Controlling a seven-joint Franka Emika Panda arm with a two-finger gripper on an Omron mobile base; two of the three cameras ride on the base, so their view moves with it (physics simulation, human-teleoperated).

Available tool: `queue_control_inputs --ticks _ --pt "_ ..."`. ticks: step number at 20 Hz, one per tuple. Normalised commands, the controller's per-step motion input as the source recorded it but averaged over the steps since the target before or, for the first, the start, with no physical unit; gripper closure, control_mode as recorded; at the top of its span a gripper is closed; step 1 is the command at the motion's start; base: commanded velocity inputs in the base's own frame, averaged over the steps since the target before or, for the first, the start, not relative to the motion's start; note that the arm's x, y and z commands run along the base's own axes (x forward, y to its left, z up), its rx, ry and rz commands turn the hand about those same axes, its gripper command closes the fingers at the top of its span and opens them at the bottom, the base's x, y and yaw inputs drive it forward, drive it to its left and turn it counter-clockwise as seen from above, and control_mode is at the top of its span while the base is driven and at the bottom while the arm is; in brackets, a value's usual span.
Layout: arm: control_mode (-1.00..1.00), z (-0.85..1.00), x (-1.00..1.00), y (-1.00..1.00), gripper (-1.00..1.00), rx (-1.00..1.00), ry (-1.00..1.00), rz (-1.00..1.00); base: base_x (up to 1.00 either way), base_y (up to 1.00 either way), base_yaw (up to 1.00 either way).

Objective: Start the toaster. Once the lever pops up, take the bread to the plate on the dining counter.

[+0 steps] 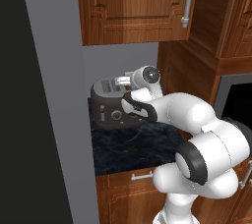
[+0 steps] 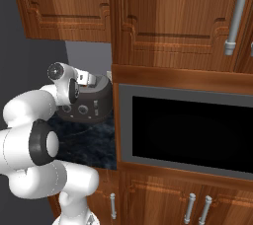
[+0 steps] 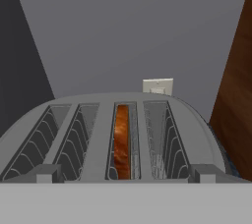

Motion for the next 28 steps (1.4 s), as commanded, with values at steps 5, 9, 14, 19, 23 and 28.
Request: queue_control_inputs --ticks 5,9,14,19,23,28 --pt "-1.0 0.0 0.0 0.0 -1.0 0.0 0.0 0.0 0.0 0.0 0.0" --pt "-1.0 0.0 0.0 0.0 -1.0 0.0 0.0 0.0 0.0 0.0 0.0" --pt "-1.0 0.0 0.0 0.0 -1.0 0.0 0.0 0.0 0.0 0.0 0.0" --pt "-1.0 0.0 0.0 0.0 -1.0 0.0 0.0 0.0 0.0 0.0 0.0" --pt "-1.0 0.0 0.0 0.0 -1.0 0.0 0.0 0.0 0.0 0.0 0.0" --pt "-1.0 0.0 0.0 0.0 -1.0 0.0 0.0 0.0 0.0 0.0 0.0"
